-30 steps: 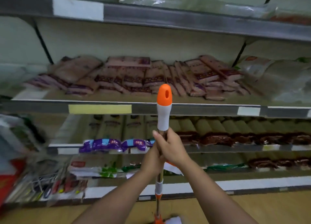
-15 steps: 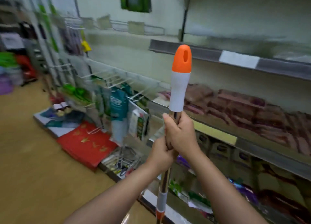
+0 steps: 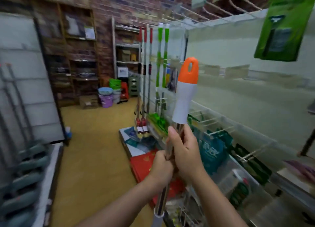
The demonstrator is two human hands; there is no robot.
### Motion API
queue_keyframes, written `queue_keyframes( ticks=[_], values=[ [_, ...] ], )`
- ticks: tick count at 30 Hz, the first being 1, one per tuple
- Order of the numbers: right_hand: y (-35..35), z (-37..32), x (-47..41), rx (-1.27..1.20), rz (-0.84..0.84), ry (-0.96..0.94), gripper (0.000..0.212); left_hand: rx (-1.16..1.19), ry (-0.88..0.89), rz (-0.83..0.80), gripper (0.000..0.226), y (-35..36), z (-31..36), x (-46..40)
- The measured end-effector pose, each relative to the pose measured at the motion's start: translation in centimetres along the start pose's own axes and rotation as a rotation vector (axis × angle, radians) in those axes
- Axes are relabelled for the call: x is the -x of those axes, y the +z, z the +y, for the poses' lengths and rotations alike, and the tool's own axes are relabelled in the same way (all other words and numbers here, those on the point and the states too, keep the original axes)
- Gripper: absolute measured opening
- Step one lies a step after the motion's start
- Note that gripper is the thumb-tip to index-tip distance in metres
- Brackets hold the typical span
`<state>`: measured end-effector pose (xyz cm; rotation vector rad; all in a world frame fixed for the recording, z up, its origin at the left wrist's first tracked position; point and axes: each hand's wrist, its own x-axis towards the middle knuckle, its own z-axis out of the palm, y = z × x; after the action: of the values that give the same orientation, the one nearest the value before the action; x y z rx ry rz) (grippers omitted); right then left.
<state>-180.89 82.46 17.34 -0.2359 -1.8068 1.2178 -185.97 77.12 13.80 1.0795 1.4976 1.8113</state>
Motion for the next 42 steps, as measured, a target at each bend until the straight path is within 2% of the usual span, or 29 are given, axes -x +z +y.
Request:
queue_keyframes(
  ticks=[3, 6, 9, 13, 17, 19, 24, 28, 42],
  values=[
    [3.9, 1.1, -3.9, -0.040, -0.085, -0.041, 0.033, -0.006, 0.058, 0.060, 0.035, -4.4, 1.3, -3.4],
    [7.1, 2.6, -8.6, -0.078, -0.105, -0.070, 0.039, 0.011, 0.129, 0.126, 0.017, -8.1, 1.7, -8.0],
    [9.8, 4.9, -14.0, -0.102, -0.125, -0.054, 0.030, -0.029, 0.119, 0.137, 0.029, -11.2, 1.8, -12.8],
    [13.2, 8.6, -20.9, -0.136, -0.167, -0.063, 0.022, -0.055, 0.108, 0.232, 0.010, -15.6, 0.3, -20.0],
    [16.9, 12.4, -28.2, -0.138, -0.271, -0.038, 0.018, -0.095, 0.097, 0.314, 0.011, -20.4, -0.5, -27.0],
    [18.9, 14.3, -31.8, -0.142, -0.313, -0.043, 0.018, -0.110, 0.110, 0.321, 0.020, -22.7, -0.7, -30.2],
    [24.2, 19.0, -39.6, -0.179, -0.354, -0.047, 0.017, -0.142, 0.118, 0.395, 0.018, -28.7, -2.2, -38.3],
    [29.3, 23.5, -46.0, -0.165, -0.387, -0.046, 0.016, -0.162, 0.096, 0.441, 0.028, -34.8, -4.4, -45.2],
    [45.5, 35.8, -70.9, -0.083, -0.256, -0.040, 0.023, -0.177, 0.046, 0.376, 0.037, -54.9, -6.9, -71.7]
  ],
)
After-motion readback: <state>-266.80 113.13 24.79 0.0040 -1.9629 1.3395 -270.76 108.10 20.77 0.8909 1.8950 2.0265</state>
